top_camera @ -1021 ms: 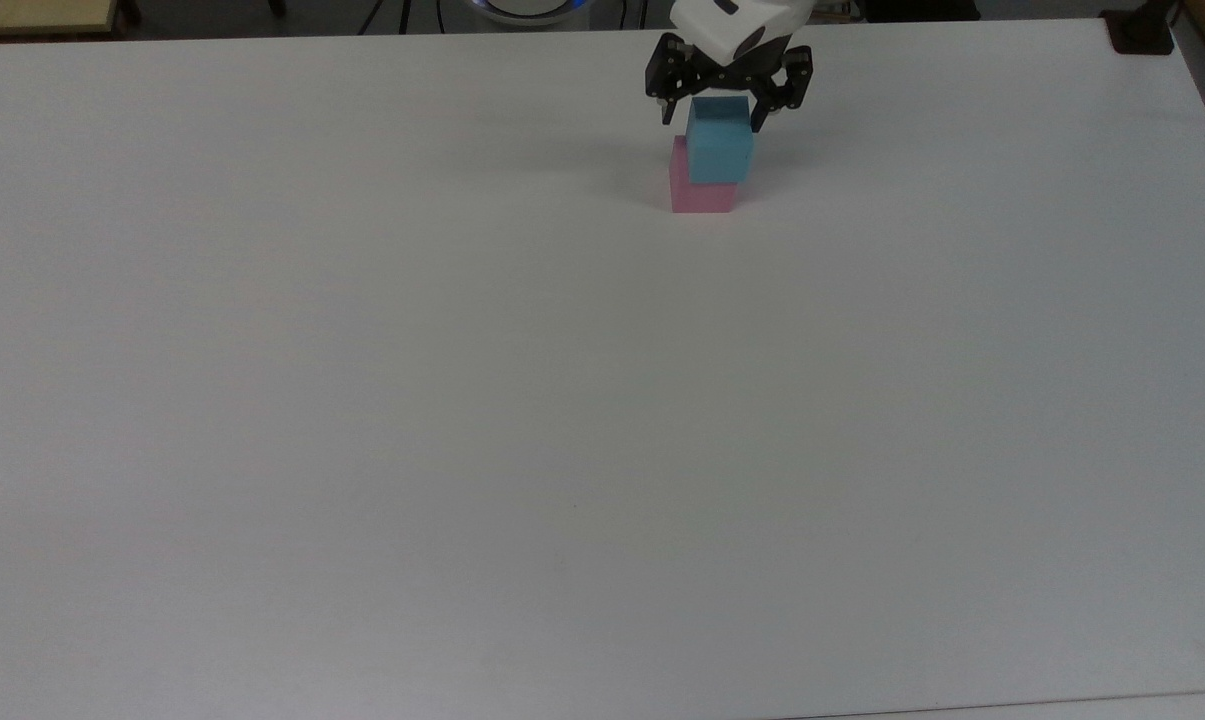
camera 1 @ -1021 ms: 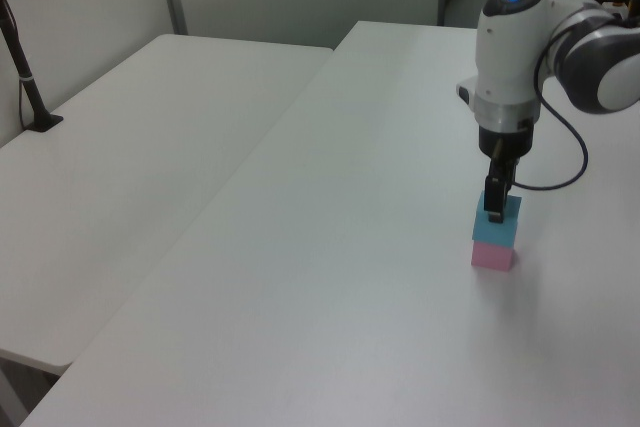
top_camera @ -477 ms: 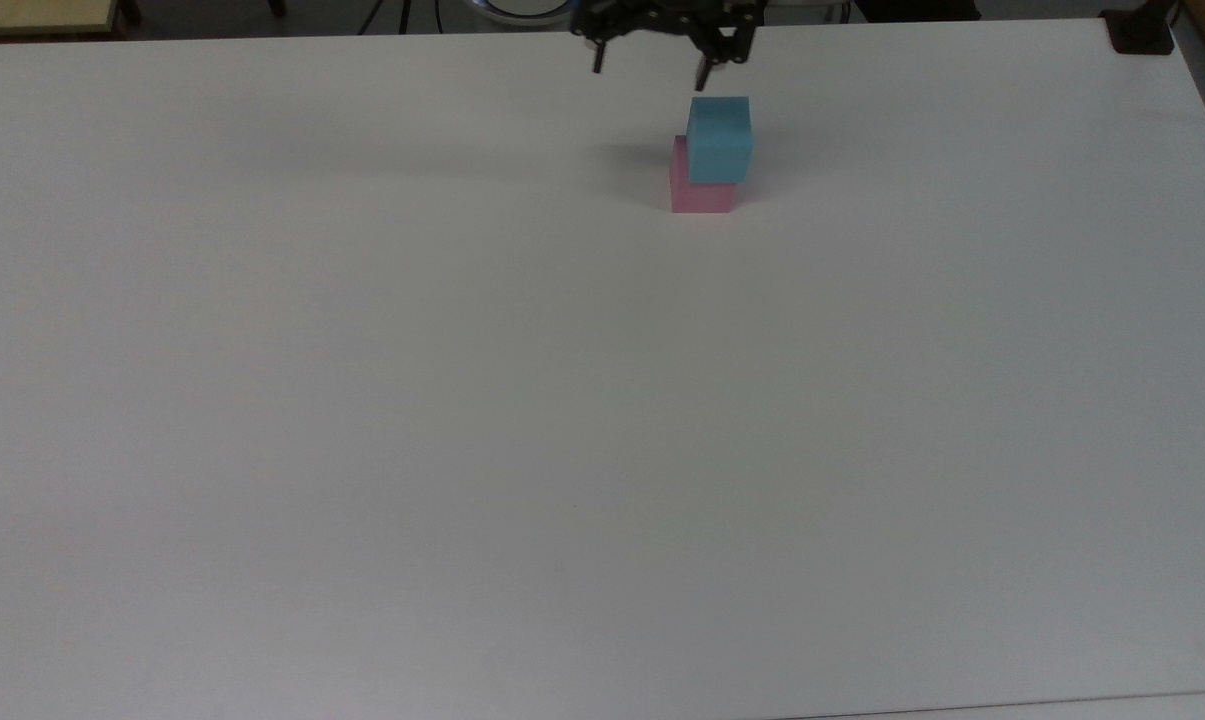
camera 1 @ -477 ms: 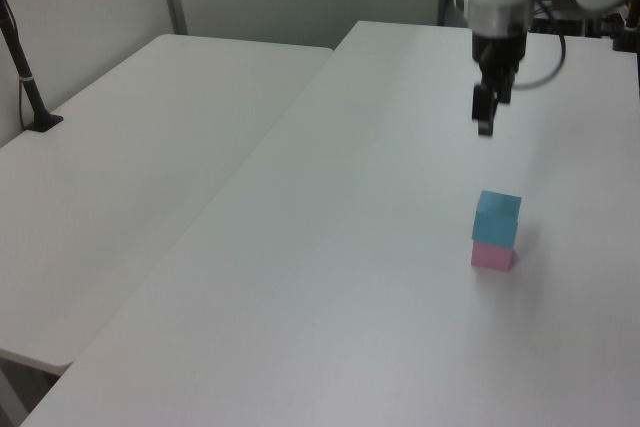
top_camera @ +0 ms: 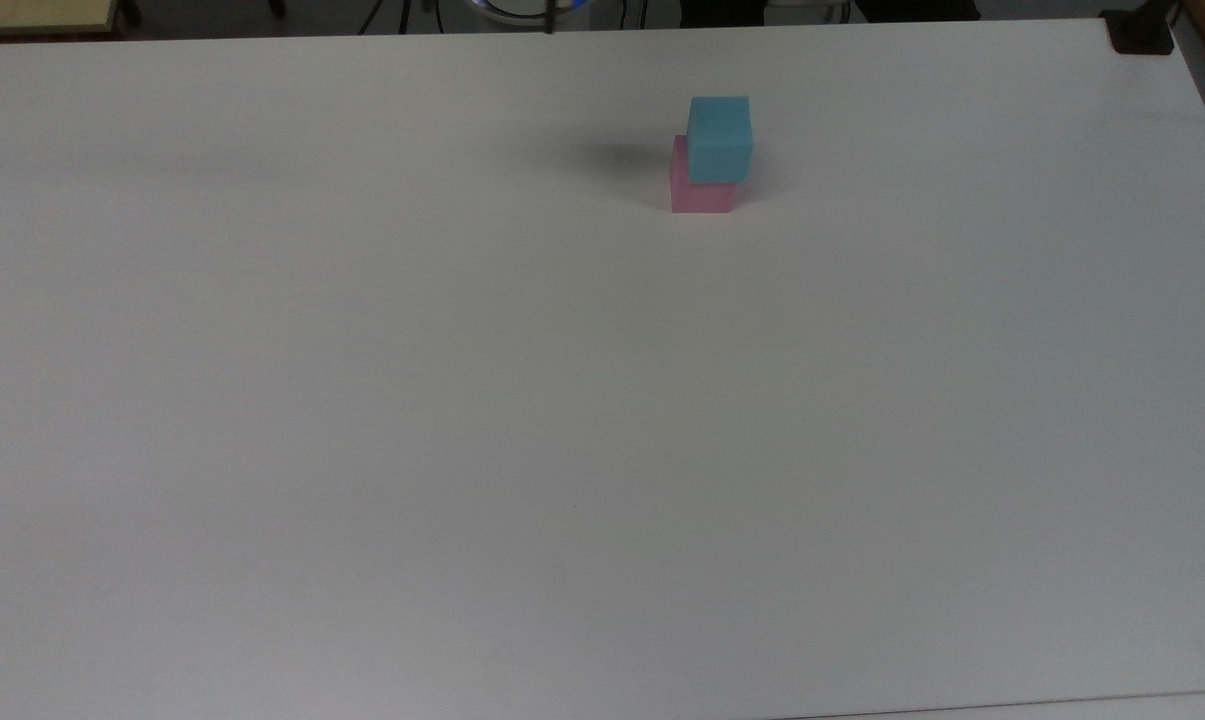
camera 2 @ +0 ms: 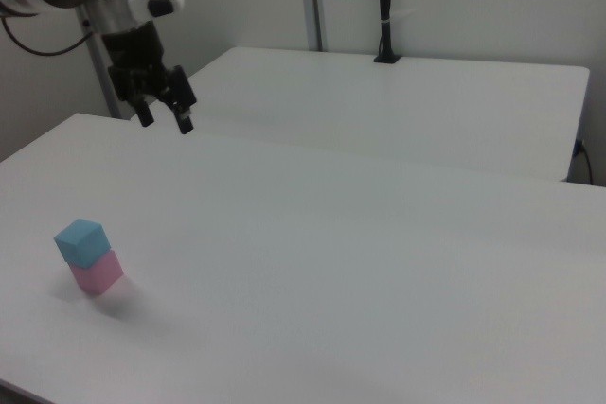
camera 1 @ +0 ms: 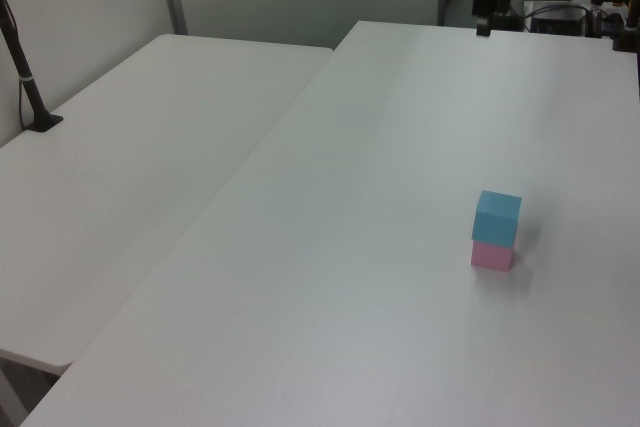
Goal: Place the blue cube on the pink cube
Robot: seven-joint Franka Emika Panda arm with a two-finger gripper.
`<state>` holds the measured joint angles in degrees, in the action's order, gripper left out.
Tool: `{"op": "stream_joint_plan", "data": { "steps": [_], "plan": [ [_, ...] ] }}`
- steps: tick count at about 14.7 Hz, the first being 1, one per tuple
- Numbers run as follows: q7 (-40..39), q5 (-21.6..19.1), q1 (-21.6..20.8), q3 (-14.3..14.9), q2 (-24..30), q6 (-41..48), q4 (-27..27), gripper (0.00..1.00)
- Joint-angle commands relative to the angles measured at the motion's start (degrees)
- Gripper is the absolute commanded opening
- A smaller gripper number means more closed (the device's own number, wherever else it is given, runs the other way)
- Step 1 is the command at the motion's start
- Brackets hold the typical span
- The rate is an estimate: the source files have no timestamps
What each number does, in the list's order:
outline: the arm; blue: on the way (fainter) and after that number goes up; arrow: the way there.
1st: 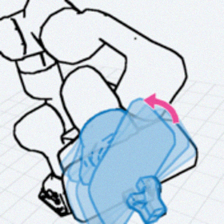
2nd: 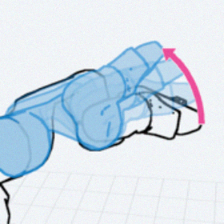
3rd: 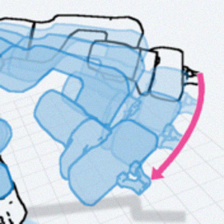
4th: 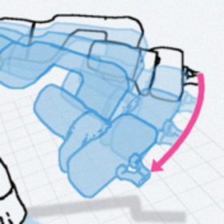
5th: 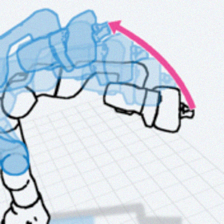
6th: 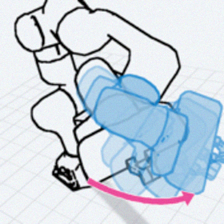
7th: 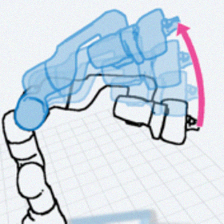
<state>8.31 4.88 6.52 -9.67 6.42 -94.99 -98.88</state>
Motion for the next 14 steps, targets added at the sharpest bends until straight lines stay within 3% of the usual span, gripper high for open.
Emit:
{"op": "stream_joint_plan", "data": {
  "steps": [1,4,14],
  "plan": [
    [-8.4,-1.2,0.9,2.6,-1.3,-0.4,2.5,1.0],
    [-13.1,-1.0,1.0,4.2,-1.6,-3.4,2.7,1.0],
    [-12.9,-1.1,0.7,6.1,-1.8,-3.1,2.7,1.0]
  ]
}}
